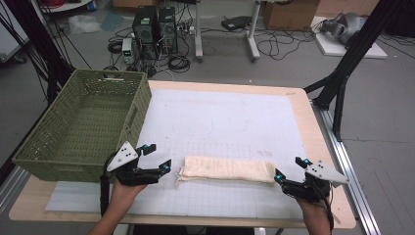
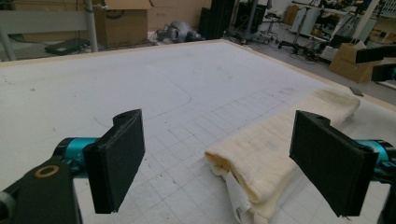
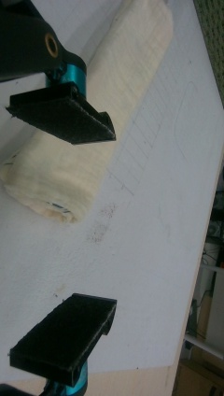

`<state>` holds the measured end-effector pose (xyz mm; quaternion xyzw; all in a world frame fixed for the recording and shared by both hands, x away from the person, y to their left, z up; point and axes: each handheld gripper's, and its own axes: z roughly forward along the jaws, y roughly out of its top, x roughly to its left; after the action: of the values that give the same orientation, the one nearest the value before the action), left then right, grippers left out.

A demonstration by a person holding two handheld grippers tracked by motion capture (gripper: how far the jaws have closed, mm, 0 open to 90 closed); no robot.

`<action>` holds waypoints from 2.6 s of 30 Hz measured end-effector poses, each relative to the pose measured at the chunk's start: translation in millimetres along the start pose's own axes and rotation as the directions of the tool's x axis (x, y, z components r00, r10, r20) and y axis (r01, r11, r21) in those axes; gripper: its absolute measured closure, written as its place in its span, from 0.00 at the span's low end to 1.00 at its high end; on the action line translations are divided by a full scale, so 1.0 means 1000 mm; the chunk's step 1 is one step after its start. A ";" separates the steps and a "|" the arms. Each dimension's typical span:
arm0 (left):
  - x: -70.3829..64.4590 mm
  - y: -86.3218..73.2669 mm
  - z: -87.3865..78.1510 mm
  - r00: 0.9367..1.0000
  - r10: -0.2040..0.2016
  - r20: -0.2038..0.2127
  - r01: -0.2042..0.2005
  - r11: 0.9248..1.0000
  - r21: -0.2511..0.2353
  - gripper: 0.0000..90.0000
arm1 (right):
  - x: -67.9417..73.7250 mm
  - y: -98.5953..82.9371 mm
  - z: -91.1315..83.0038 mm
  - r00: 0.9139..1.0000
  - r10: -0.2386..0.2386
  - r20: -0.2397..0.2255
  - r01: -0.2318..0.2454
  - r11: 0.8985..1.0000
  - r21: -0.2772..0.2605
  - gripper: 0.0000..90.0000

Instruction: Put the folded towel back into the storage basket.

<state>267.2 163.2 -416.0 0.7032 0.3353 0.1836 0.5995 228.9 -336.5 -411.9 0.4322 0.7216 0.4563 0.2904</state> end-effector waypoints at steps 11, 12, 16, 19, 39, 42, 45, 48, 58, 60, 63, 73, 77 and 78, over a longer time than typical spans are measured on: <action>-0.001 0.009 0.014 0.999 -0.012 0.031 0.010 0.999 0.050 0.22 | 0.001 0.000 -0.001 1.000 0.008 0.003 -0.008 1.000 0.000 0.17; -0.001 0.008 0.017 0.999 -0.014 0.033 0.011 0.998 0.063 0.22 | 0.000 0.000 -0.001 1.000 0.005 0.004 -0.005 1.000 -0.002 0.17; -0.002 0.005 0.032 0.998 -0.031 0.046 0.024 0.988 0.151 0.24 | 0.000 0.000 0.000 1.000 0.006 0.002 -0.006 1.000 0.001 0.17; -0.003 0.004 0.045 0.997 -0.053 0.059 0.039 0.976 0.216 0.25 | 0.000 0.000 0.000 1.000 0.003 0.001 -0.003 1.000 0.006 0.17; -0.008 -0.008 0.077 0.999 -0.050 0.004 0.045 0.922 0.386 0.29 | -0.001 -0.001 0.000 1.000 0.000 0.008 0.000 1.000 0.015 0.17; -0.009 -0.010 0.081 0.999 -0.046 -0.016 0.048 0.907 0.419 0.31 | -0.001 -0.002 0.001 1.000 0.002 0.008 -0.002 1.000 0.020 0.17; -0.012 -0.013 0.085 1.000 -0.014 -0.014 0.019 0.890 0.455 0.36 | -0.001 -0.002 0.001 1.000 0.000 0.003 0.000 1.000 0.020 0.17; -0.015 -0.014 0.087 1.000 0.025 -0.007 -0.019 0.885 0.466 0.39 | -0.001 -0.002 0.001 1.000 -0.001 0.003 0.001 1.000 0.020 0.17; -0.022 -0.014 0.086 0.996 0.068 0.056 -0.086 0.877 0.473 0.62 | -0.001 -0.002 0.001 1.000 0.001 0.004 -0.001 1.000 0.021 0.17; -0.022 -0.014 0.086 0.996 0.048 0.072 -0.077 0.876 0.477 0.71 | -0.001 -0.002 0.001 1.000 0.003 0.004 -0.004 1.000 0.023 0.17; -0.019 -0.014 0.087 0.994 -0.030 0.103 -0.023 0.875 0.483 0.86 | -0.002 -0.002 0.001 1.000 0.003 0.006 -0.003 1.000 0.023 0.17; -0.018 -0.013 0.085 0.992 -0.055 0.113 -0.004 0.884 0.467 0.92 | -0.003 -0.003 0.001 0.999 0.034 0.006 -0.034 0.999 0.016 0.17; -0.018 -0.009 0.081 0.991 -0.052 0.127 -0.007 0.908 0.419 0.92 | -0.004 -0.003 0.003 0.998 0.058 0.001 -0.058 0.998 0.015 0.17; -0.019 -0.008 0.079 0.990 -0.047 0.130 -0.010 0.912 0.410 0.92 | -0.004 -0.003 0.004 0.999 0.054 0.003 -0.054 0.998 0.019 0.17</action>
<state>304.3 93.8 -438.3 0.8208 0.3310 0.0550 0.4623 232.8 -338.6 -416.7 0.4548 0.7135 0.4568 0.2746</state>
